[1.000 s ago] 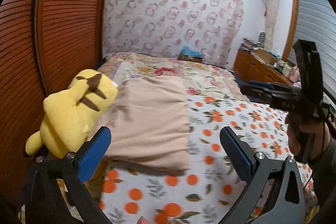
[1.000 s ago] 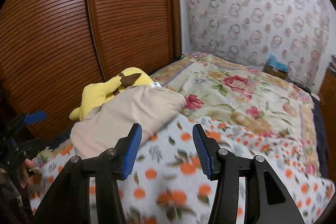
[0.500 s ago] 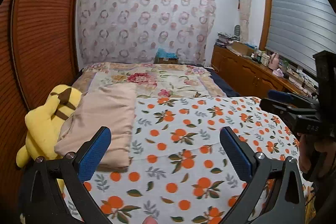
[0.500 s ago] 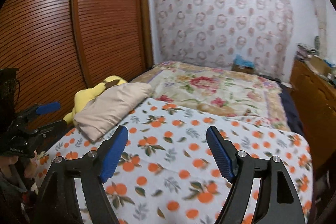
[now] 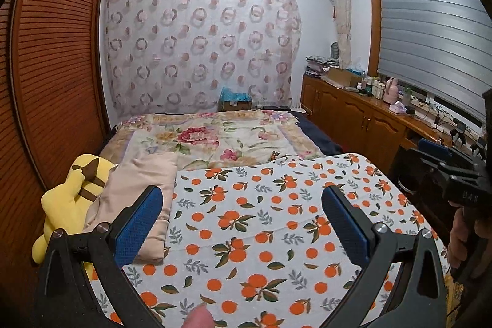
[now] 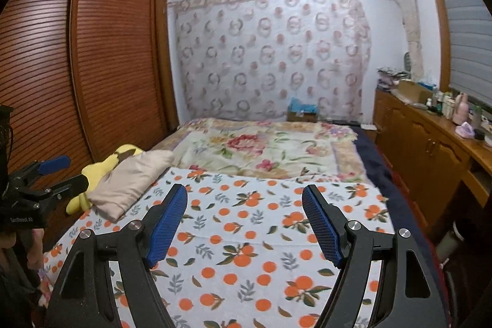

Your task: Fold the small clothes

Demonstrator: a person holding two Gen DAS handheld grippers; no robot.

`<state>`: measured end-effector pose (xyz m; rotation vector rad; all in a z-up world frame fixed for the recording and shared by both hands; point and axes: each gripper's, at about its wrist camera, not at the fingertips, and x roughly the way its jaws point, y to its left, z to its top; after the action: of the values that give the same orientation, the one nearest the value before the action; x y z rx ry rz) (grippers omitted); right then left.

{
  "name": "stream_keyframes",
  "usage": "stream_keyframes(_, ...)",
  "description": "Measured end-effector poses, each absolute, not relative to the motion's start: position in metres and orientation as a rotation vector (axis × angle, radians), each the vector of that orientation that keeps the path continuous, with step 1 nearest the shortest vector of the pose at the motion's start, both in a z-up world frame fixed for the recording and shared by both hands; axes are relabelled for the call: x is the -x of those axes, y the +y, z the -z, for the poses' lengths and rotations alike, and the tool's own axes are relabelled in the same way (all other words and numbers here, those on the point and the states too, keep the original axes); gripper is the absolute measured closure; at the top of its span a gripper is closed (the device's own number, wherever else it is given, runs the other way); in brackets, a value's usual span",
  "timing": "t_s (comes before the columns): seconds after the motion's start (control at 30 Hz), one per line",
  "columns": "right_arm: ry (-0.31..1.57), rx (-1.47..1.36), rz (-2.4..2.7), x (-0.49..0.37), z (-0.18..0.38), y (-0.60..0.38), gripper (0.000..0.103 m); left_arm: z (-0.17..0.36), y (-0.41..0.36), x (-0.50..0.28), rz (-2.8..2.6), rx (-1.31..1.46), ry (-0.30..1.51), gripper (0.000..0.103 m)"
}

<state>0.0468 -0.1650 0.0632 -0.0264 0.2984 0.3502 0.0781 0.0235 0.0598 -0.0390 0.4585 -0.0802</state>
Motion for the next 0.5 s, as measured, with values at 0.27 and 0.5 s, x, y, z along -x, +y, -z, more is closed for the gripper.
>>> stream_keyframes(0.27,0.272,0.008,-0.316,-0.026,-0.057,-0.16,0.024,-0.074,0.015,-0.071,0.089,0.035,0.435,0.0)
stream_keyframes(0.5,0.237,0.008,-0.299,-0.019,-0.056,-0.156,0.024,-0.083,0.014,-0.063,0.081,0.032,0.409,0.0)
